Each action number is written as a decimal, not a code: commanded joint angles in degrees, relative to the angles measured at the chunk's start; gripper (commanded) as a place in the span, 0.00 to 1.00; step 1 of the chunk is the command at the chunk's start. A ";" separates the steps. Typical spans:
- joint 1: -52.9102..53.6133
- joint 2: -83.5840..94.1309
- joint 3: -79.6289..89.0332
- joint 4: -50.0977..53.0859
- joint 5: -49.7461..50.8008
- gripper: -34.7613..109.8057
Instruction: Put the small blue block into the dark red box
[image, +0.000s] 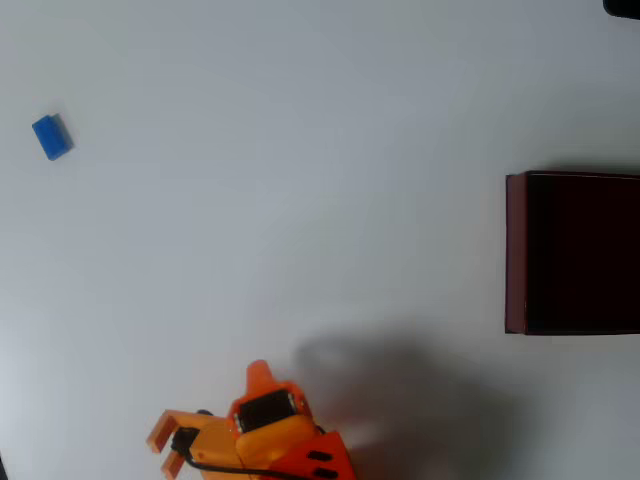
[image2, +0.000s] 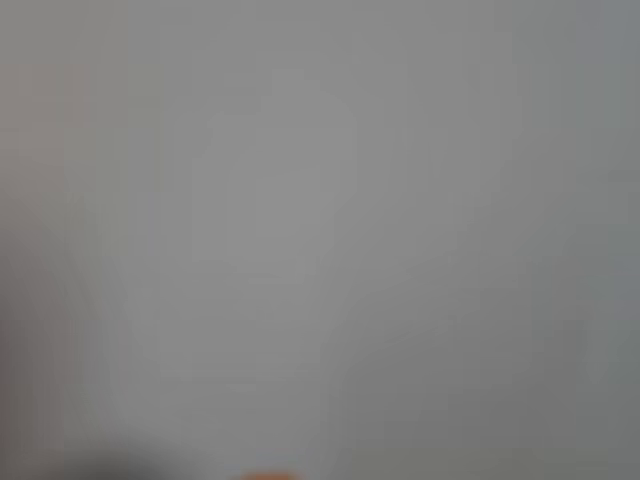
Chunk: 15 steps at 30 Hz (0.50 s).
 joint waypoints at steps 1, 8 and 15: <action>-1.32 0.26 0.26 -0.44 1.58 0.24; -2.11 0.35 -2.20 0.97 16.52 0.24; -1.32 0.18 -3.08 0.53 36.39 0.26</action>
